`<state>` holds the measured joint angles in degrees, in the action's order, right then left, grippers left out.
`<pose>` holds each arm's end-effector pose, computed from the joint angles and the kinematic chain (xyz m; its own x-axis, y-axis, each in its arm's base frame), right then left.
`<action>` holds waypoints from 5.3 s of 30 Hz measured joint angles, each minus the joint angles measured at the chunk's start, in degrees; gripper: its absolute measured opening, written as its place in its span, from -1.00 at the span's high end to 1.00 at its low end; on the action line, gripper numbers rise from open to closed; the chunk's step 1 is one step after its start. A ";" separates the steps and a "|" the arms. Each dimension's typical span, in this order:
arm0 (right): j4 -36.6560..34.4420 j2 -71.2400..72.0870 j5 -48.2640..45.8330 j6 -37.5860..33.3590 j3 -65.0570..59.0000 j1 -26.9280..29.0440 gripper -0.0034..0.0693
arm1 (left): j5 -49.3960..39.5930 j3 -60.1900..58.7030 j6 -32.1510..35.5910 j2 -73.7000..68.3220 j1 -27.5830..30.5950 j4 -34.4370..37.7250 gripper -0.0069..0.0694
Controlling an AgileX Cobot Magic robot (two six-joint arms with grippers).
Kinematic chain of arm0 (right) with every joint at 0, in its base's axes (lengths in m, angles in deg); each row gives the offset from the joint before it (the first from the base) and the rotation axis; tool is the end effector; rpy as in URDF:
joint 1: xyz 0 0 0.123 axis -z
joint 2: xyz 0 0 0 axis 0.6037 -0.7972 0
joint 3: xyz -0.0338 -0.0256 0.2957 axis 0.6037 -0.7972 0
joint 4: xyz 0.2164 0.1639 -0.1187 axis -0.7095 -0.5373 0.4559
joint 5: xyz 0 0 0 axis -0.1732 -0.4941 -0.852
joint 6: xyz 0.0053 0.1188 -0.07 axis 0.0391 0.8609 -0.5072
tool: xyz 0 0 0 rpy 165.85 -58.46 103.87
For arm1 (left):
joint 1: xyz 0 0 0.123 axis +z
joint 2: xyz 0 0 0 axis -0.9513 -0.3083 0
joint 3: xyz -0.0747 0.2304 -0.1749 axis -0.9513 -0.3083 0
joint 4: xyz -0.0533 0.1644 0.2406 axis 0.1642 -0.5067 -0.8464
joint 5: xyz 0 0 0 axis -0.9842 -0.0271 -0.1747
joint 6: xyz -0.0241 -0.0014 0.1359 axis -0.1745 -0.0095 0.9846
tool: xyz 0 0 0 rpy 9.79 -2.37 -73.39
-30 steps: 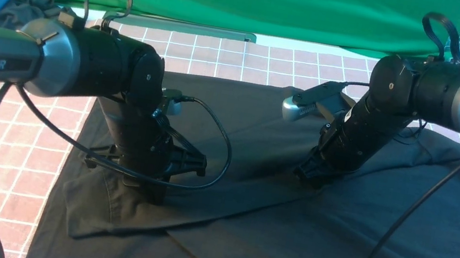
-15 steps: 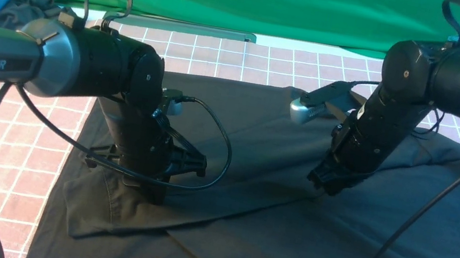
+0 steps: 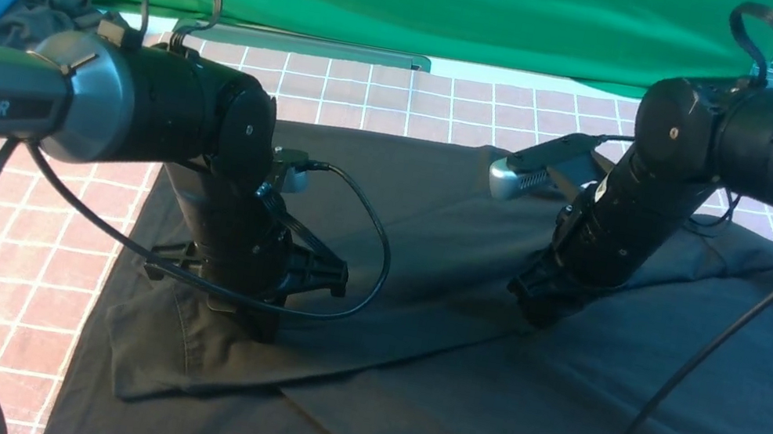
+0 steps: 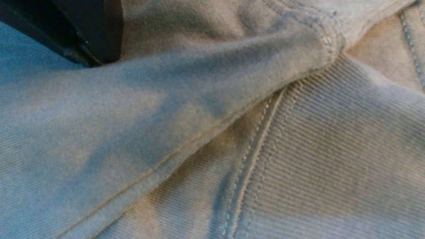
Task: Fold a long-sleeved shirt over a pink coffee tablecloth.
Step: 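Grasp the near edge of the shirt at its hem and shoulder corners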
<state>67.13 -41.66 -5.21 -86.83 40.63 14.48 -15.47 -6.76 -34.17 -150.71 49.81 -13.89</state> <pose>0.4249 0.1892 0.1145 -0.8156 -0.5289 -0.2347 -0.5512 0.8335 0.0374 0.3644 -0.1589 0.1017 -0.9940 -0.0077 -0.1090 0.0051 0.9932 -0.1167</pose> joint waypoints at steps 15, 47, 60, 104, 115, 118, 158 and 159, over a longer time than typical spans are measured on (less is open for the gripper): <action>3.53 -2.22 2.71 -1.14 0.35 0.00 0.75 | 0.53 0.00 0.09 0.00 0.00 0.00 0.78; 8.87 3.02 -11.09 3.55 0.02 -0.07 -0.07 | -0.32 0.00 0.04 4.42 0.00 -1.34 0.78; 3.77 24.44 -18.55 3.02 -0.03 7.55 0.80 | -13.03 -20.79 -12.75 32.57 0.00 -2.01 0.78; -5.78 36.98 -20.43 -5.74 -0.03 7.61 0.80 | -11.85 -35.32 -20.75 22.81 0.00 -2.01 0.77; -2.80 41.00 -20.84 -2.15 -0.81 7.61 0.80 | -17.75 -33.50 -21.04 39.76 0.00 -5.27 0.79; -2.02 41.06 -20.79 -1.52 -3.35 7.61 0.80 | -18.94 -33.38 -21.79 44.75 0.00 -5.73 0.79; -2.23 41.64 -15.28 -5.59 -7.38 7.61 0.80 | -11.42 -38.39 4.79 29.59 12.32 -0.94 -0.50; -2.23 41.64 -15.28 -5.67 -7.38 7.61 0.80 | -11.42 -38.39 4.79 28.35 12.32 -0.89 -0.49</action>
<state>64.90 -0.01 -20.48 -92.50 33.25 22.10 -26.89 -45.15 -29.38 -122.36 62.12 -14.78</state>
